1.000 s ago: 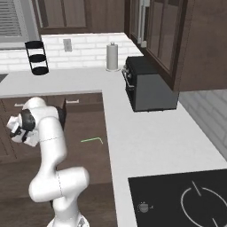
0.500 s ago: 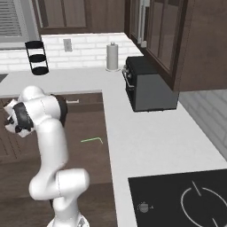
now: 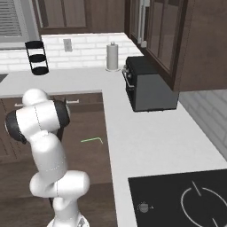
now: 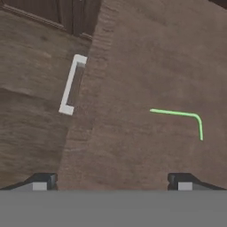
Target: Take a straw from the drawer in front and place it inside the glass cup on the dining counter.
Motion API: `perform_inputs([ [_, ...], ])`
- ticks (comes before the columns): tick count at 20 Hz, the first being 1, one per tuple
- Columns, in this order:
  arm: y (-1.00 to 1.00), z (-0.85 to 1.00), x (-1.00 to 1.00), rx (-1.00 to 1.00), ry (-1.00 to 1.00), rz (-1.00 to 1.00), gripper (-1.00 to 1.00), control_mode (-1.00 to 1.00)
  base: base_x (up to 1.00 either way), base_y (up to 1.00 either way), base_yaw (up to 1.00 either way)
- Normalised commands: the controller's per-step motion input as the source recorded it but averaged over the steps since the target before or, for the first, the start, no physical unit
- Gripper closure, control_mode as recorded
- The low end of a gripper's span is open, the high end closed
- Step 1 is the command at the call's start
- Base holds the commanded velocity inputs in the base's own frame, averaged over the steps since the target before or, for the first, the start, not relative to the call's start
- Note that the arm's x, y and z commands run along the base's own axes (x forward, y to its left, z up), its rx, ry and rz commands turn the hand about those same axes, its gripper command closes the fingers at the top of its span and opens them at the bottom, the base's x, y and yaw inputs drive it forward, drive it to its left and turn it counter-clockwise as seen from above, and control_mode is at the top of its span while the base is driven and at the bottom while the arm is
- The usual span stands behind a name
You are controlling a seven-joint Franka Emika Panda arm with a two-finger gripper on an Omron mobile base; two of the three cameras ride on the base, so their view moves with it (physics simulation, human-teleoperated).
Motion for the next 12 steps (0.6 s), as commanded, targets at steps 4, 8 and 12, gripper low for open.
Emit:
perform_inputs([
  [4, -0.51, -0.01, 0.32, 0.03, 0.09, -0.06, -1.00, -1.00, 0.00, 0.00, 0.00],
  [8, -0.24, -0.25, 0.20, 0.03, 0.08, -0.01, -1.00, -1.00, 0.00, 0.00, 0.00],
  [12, -0.05, -0.49, 0.20, 0.07, 0.12, 0.00, -1.00, -1.00, 0.00, 0.00, 0.00],
])
